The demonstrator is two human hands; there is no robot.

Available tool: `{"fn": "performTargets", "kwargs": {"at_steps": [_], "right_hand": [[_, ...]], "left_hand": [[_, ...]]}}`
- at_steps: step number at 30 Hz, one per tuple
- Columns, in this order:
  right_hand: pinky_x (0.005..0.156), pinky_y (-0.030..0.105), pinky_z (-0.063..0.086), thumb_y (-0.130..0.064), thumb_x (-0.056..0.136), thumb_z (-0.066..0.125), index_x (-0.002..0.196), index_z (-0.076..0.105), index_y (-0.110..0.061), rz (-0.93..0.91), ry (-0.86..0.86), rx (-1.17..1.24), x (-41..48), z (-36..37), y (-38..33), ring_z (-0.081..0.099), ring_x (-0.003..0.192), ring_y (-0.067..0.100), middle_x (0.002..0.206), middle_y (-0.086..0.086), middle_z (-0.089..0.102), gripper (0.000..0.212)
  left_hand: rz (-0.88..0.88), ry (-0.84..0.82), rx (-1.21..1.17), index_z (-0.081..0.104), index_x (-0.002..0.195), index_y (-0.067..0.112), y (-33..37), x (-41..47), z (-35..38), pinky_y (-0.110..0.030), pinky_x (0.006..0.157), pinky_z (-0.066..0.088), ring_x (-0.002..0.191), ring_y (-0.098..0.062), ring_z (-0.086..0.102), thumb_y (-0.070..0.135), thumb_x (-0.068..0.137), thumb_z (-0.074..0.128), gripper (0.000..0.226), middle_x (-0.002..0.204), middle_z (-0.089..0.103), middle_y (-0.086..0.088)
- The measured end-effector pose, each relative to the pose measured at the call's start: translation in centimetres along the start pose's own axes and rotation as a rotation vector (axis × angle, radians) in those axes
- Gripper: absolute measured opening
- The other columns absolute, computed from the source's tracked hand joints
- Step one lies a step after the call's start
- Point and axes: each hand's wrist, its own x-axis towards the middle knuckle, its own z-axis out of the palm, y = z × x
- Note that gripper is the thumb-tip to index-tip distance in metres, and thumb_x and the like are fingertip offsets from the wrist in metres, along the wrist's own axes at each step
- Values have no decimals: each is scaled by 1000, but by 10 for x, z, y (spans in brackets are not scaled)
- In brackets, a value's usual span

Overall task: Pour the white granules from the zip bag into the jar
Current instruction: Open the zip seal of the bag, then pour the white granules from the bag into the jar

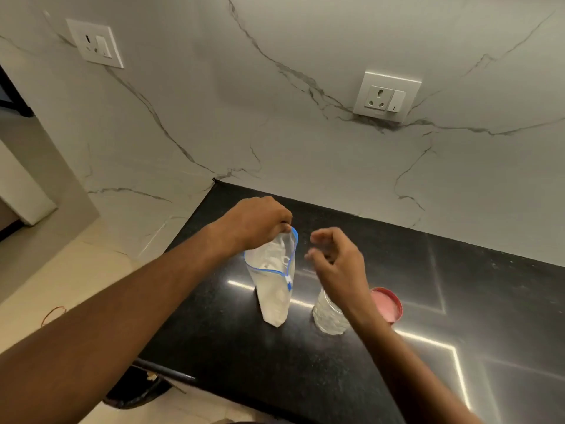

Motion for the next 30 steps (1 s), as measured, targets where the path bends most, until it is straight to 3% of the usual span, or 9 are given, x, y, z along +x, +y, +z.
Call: {"fn": "performTargets", "kwargs": {"at_steps": [3,8,11,14,17,20,24,27,30], "right_hand": [[71,28,62,-11,81,69,114,57,-37,139,-87,178,-57,15,19,73,96,17,116,-7,68,43],[94,23,57,-47,71,81,135,40,-48,274,-242,21,-102,44,53,60,117,-2,134,-27,49,76],[97,29,58,-34,88,79,135,48,-40,308,-205,15,-93,59,72,62,117,1,135,-21,52,57],[96,29,57,-29,98,69,127,58,-36,326,-224,-59,-84,71,91,65,111,4,132,-14,57,32],[85,21,50,-29,101,65,108,66,-37,320,-171,-161,-78,77,101,64,100,1,109,-16,66,10],[78,18,45,-27,101,66,92,62,-38,315,-126,-190,-75,78,101,62,91,1,91,-18,63,15],[79,20,49,-20,100,64,97,66,-35,273,-50,-113,-71,78,90,66,92,2,94,-14,70,15],[80,30,56,-20,101,61,101,72,-29,240,-17,-69,-64,76,79,69,91,8,97,-7,74,14],[78,31,57,-23,101,62,98,74,-23,210,-25,-102,-59,70,69,68,88,8,96,-8,73,12]], "left_hand": [[-62,7,-78,74,96,18,-4,-4,1,-36,68,50,80,-24,68,32,104,58,23,94,73,-3],[-122,39,-126,73,95,16,-4,-6,0,-39,71,57,75,-21,66,29,104,60,21,89,72,-4],[-134,10,-58,70,104,25,-6,-9,-3,-32,66,46,75,-16,63,33,102,61,12,93,71,4],[-19,34,48,61,117,30,-3,-17,-6,-32,75,50,90,-14,61,34,96,70,23,109,66,7],[81,163,-2,61,103,28,14,-32,-9,-35,81,48,88,-15,61,44,96,69,19,98,62,10],[-53,-59,-195,62,82,29,38,-45,-6,-33,74,47,72,-7,60,74,95,45,50,77,63,13],[-93,-145,-131,68,105,35,48,-53,2,-31,80,53,85,-7,66,96,72,48,73,90,74,14],[-19,-116,-201,54,117,42,44,-59,3,-31,76,53,89,-9,67,79,72,68,60,96,74,14],[8,-14,-268,61,114,38,42,-61,3,-28,75,59,86,-6,71,47,89,74,30,93,76,12]]}}
